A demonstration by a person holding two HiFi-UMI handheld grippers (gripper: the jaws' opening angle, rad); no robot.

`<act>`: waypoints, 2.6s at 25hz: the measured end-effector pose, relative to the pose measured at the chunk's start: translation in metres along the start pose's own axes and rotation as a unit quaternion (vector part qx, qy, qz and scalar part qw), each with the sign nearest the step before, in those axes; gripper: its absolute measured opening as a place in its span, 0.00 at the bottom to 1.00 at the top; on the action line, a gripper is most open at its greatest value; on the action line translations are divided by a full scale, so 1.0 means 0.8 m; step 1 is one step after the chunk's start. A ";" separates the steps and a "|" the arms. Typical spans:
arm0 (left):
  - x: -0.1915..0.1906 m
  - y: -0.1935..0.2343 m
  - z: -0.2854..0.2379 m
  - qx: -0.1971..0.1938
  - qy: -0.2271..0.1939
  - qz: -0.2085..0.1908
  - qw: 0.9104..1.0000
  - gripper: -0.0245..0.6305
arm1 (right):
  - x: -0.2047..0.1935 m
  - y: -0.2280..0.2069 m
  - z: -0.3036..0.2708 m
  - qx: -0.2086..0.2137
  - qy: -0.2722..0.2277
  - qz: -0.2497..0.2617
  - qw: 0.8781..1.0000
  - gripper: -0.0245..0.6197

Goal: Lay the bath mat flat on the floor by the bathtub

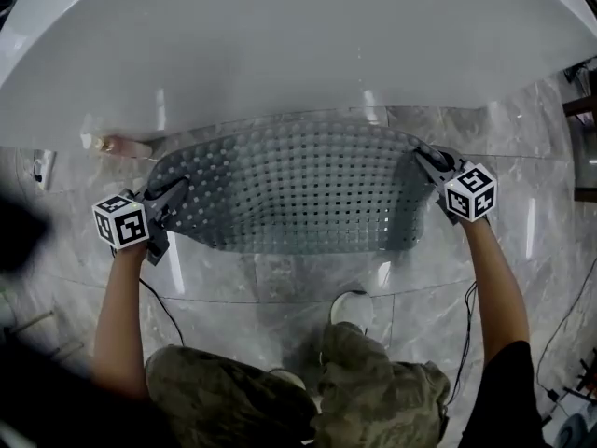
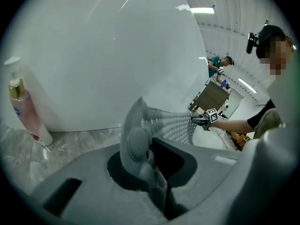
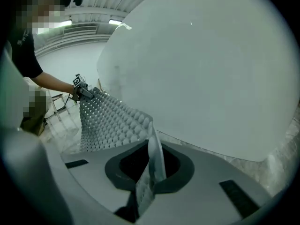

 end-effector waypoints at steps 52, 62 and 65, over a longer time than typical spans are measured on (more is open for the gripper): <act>-0.118 0.127 -0.131 0.184 0.039 -0.039 0.981 0.53 | -0.066 -0.091 -0.098 -0.155 0.024 -0.008 0.988 0.46; -0.167 0.098 -0.144 0.115 0.108 -0.031 0.987 0.56 | -0.103 -0.022 -0.112 -0.077 0.026 -0.035 0.996 0.46; -0.172 0.096 -0.144 0.114 0.102 -0.026 0.988 0.58 | -0.129 -0.016 -0.125 -0.066 0.061 -0.042 0.995 0.46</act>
Point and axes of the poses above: the fingertips, and each gripper's own axes: z backward along the fingers, y to its left, x out of its top, the point moved 2 cm from there along z, backward along the fingers, and after that the axes turned 4 degrees about x, right-handed, at the moved point
